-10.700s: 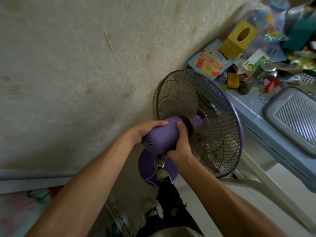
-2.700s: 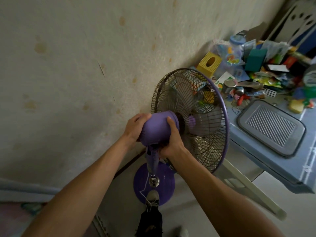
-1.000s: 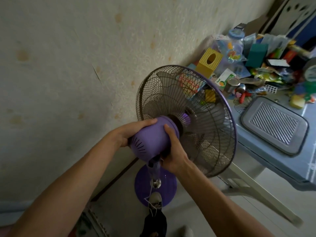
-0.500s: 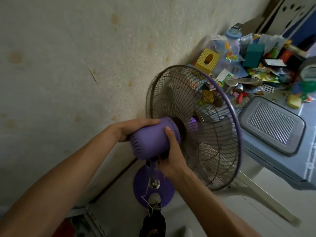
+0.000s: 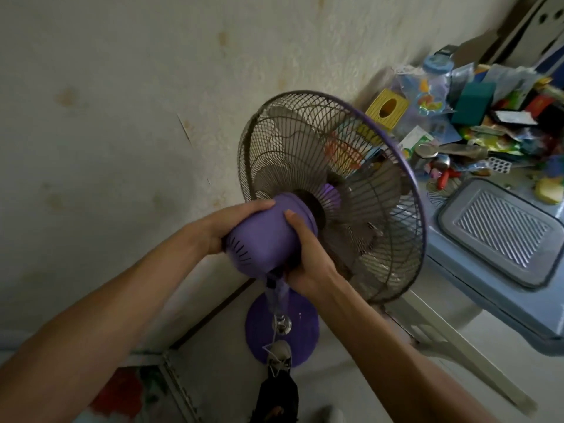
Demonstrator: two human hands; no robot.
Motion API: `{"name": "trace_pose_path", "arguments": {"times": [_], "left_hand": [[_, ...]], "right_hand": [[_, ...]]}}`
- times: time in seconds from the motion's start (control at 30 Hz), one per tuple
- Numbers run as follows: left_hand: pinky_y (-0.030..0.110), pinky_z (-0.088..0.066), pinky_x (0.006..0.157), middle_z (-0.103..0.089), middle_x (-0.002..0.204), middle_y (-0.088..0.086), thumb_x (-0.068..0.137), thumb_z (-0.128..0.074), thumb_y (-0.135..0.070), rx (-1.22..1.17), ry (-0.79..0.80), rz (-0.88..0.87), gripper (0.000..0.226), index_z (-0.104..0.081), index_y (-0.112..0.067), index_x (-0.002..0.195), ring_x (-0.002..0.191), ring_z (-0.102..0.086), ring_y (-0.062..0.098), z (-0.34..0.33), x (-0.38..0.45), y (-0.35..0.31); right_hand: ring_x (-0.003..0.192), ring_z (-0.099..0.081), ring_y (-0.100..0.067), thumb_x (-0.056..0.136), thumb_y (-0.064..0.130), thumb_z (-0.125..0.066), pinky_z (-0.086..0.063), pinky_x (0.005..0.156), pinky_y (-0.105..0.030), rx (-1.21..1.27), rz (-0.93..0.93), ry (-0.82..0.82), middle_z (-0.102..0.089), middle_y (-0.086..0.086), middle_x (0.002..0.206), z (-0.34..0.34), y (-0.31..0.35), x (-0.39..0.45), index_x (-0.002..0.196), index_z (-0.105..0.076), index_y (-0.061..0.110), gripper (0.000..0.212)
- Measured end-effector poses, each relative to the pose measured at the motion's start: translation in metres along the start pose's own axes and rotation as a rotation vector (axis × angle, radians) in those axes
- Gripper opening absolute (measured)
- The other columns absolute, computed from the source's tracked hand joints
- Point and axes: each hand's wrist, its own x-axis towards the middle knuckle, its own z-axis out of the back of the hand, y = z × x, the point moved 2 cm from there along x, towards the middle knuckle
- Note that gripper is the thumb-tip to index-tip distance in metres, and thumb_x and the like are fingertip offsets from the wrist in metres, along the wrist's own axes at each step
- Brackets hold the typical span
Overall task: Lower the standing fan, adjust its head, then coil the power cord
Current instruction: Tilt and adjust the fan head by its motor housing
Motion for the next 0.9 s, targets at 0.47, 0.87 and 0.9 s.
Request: {"name": "trace_pose_path", "arguments": {"times": [0.47,0.87,0.9], "left_hand": [[0.034,-0.061,0.068,-0.076,0.109,0.011,0.075,-0.069,-0.066,0.522,0.191,0.059,0.062,-0.070,-0.019,0.117,0.095,-0.074,0.030,-0.010,0.010,-0.057],[0.034,-0.061,0.068,-0.078,0.103,0.013,0.079,-0.071,-0.058,-0.010,-0.085,-0.036,0.053,-0.072,-0.016,0.110,0.089,-0.076,0.027,-0.025,-0.011,-0.008],[0.033,-0.061,0.065,-0.078,0.102,0.012,0.077,-0.072,-0.059,-0.031,-0.106,-0.033,0.053,-0.073,-0.016,0.110,0.088,-0.076,0.028,-0.025,-0.012,-0.006]], "right_hand": [[0.105,-0.072,-0.034,0.069,0.043,-0.084,-0.051,0.102,-0.061,0.103,0.234,0.009,-0.072,-0.013,0.121,0.001,-0.027,-0.013,0.131,-0.054,0.021,0.072],[0.125,-0.059,-0.040,0.082,0.041,-0.079,-0.044,0.110,-0.056,-0.146,-0.048,0.093,-0.063,-0.020,0.136,0.000,0.033,-0.016,0.136,-0.059,0.005,0.068],[0.125,-0.059,-0.040,0.082,0.041,-0.079,-0.044,0.110,-0.056,-0.176,-0.054,0.100,-0.063,-0.019,0.137,0.000,0.036,-0.015,0.137,-0.059,0.007,0.068]]}}
